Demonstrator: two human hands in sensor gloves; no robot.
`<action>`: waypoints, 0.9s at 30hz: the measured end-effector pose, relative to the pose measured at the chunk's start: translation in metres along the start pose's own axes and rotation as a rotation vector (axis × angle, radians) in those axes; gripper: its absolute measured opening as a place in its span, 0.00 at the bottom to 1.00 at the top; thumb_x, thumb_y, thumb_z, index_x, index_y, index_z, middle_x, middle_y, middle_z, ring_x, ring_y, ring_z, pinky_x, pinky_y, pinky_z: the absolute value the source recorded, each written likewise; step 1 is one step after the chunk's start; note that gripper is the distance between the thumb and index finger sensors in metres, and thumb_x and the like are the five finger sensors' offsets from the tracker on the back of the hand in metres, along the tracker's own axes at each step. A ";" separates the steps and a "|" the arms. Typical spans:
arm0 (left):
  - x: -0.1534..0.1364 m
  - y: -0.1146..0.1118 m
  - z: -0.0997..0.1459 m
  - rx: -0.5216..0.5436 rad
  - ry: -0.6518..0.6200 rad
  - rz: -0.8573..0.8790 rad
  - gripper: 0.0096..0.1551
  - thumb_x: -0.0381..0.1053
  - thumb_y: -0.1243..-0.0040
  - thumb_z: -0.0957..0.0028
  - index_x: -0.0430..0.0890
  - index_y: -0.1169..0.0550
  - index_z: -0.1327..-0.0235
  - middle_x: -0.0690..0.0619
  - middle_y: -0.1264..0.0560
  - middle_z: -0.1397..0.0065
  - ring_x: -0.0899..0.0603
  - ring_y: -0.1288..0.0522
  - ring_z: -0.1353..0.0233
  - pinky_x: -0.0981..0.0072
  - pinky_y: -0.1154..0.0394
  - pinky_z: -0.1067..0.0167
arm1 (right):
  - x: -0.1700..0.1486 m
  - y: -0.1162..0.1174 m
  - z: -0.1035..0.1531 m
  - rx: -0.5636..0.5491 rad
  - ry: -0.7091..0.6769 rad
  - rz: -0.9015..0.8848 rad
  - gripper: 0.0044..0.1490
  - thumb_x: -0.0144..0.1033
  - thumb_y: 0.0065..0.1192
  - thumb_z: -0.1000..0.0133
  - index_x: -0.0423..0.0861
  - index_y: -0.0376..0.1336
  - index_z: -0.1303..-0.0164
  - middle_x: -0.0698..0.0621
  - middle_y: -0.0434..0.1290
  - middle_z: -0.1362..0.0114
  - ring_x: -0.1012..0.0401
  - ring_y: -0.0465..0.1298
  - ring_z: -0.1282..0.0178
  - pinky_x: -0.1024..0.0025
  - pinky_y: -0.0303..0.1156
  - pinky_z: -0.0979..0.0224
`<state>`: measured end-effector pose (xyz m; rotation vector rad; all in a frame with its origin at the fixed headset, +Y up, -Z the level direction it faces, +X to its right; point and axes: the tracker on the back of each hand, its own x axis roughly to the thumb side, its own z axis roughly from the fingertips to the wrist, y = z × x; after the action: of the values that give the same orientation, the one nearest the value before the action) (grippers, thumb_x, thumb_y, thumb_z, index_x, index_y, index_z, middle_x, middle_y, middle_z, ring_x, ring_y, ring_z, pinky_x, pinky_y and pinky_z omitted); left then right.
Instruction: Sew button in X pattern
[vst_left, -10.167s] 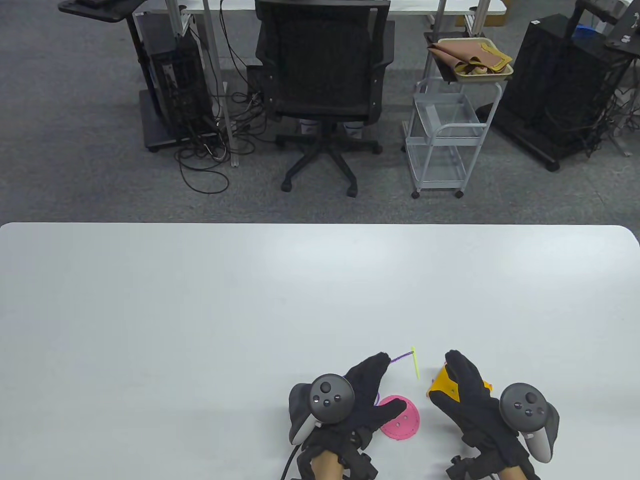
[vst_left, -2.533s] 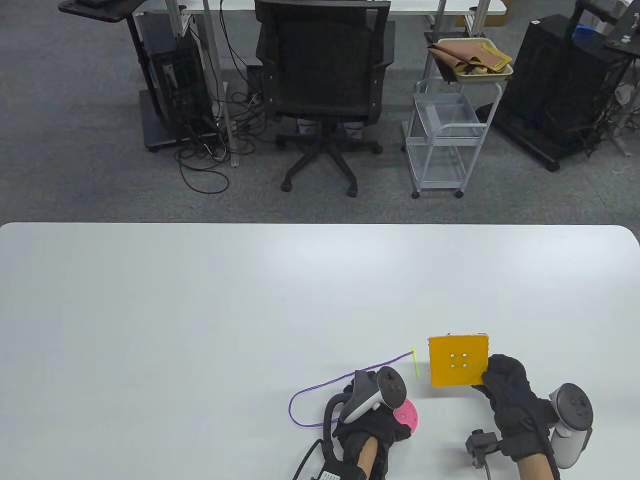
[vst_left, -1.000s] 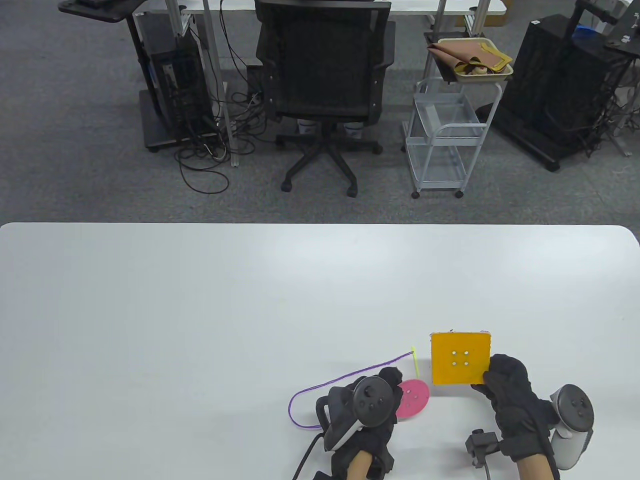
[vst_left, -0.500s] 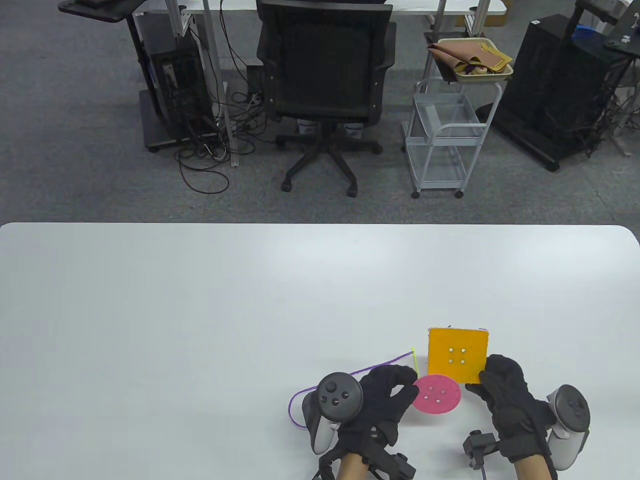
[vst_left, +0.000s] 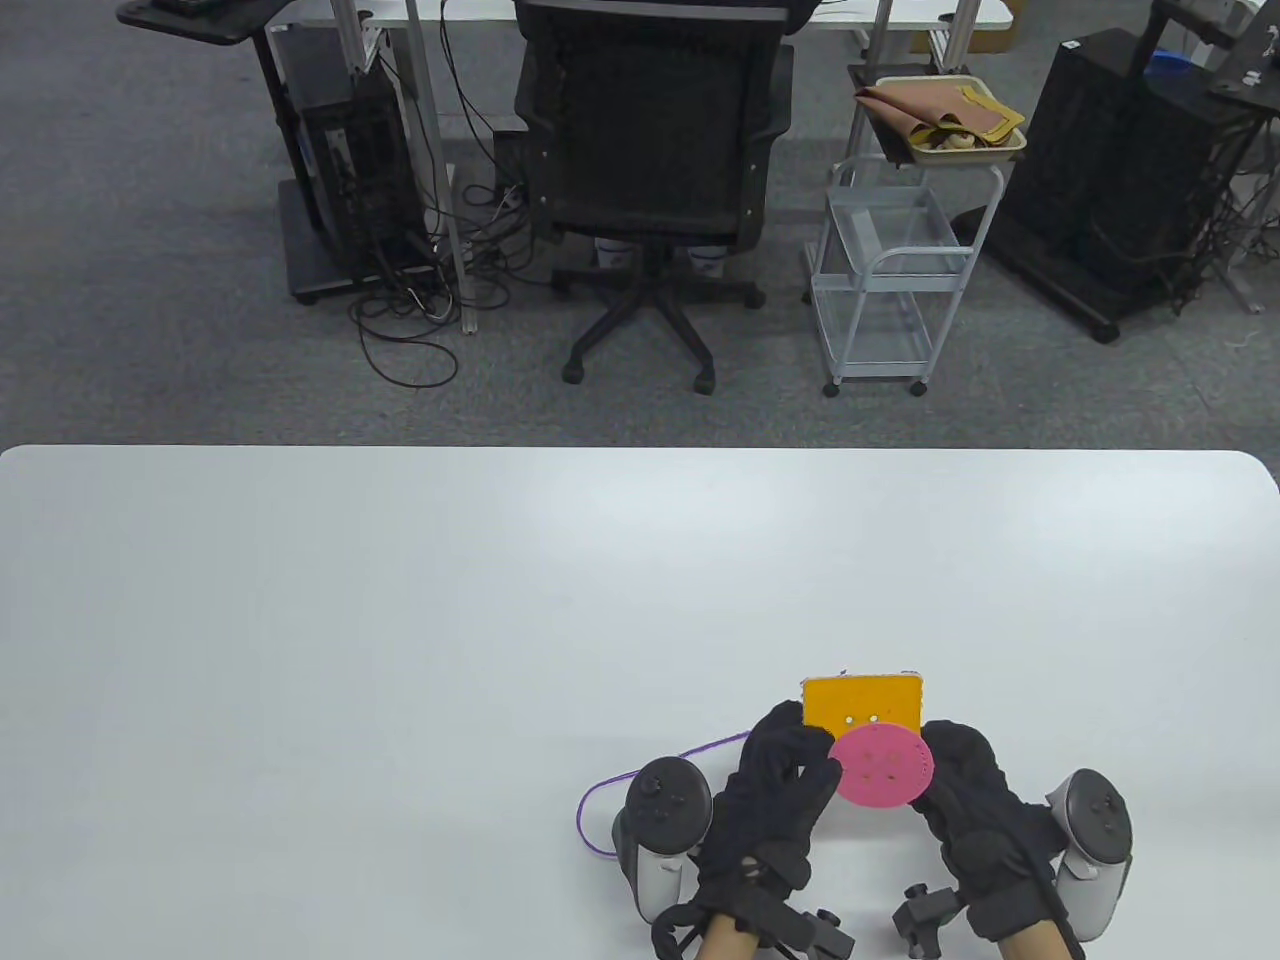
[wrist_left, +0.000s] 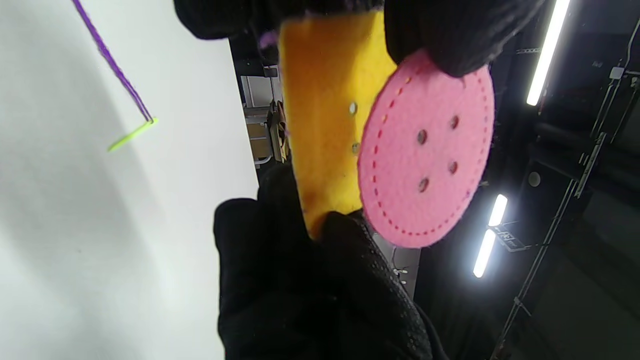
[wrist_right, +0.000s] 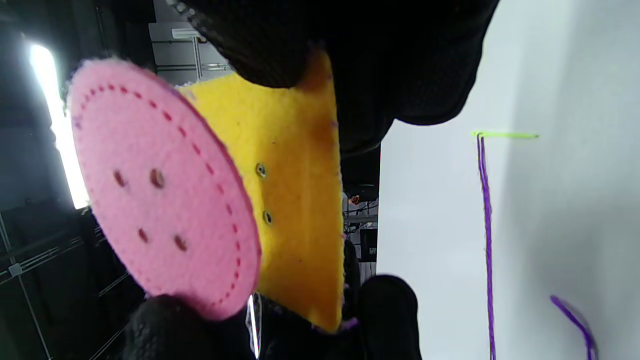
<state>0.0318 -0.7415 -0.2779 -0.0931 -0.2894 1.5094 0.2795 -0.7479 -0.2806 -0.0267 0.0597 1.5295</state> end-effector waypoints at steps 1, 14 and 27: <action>0.000 0.001 0.000 0.007 -0.007 0.018 0.19 0.59 0.44 0.41 0.58 0.30 0.39 0.57 0.39 0.18 0.45 0.33 0.20 0.42 0.34 0.27 | 0.000 0.003 0.001 0.014 0.001 -0.008 0.22 0.32 0.53 0.41 0.56 0.54 0.38 0.56 0.73 0.31 0.57 0.76 0.32 0.55 0.72 0.25; 0.011 0.013 0.003 0.092 -0.123 -0.090 0.16 0.55 0.43 0.42 0.55 0.29 0.45 0.57 0.27 0.26 0.51 0.20 0.33 0.51 0.22 0.34 | 0.002 0.009 0.002 0.059 -0.036 -0.021 0.22 0.31 0.53 0.41 0.56 0.54 0.38 0.56 0.73 0.31 0.57 0.75 0.32 0.55 0.71 0.24; 0.019 0.018 0.004 0.132 -0.172 -0.205 0.14 0.53 0.42 0.42 0.53 0.29 0.47 0.57 0.25 0.29 0.52 0.18 0.37 0.53 0.21 0.37 | 0.001 0.011 0.002 0.103 -0.055 0.003 0.22 0.31 0.53 0.41 0.55 0.54 0.38 0.55 0.73 0.31 0.56 0.75 0.32 0.54 0.70 0.24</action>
<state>0.0137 -0.7219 -0.2756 0.1682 -0.3263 1.3299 0.2681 -0.7464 -0.2785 0.0979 0.0943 1.5271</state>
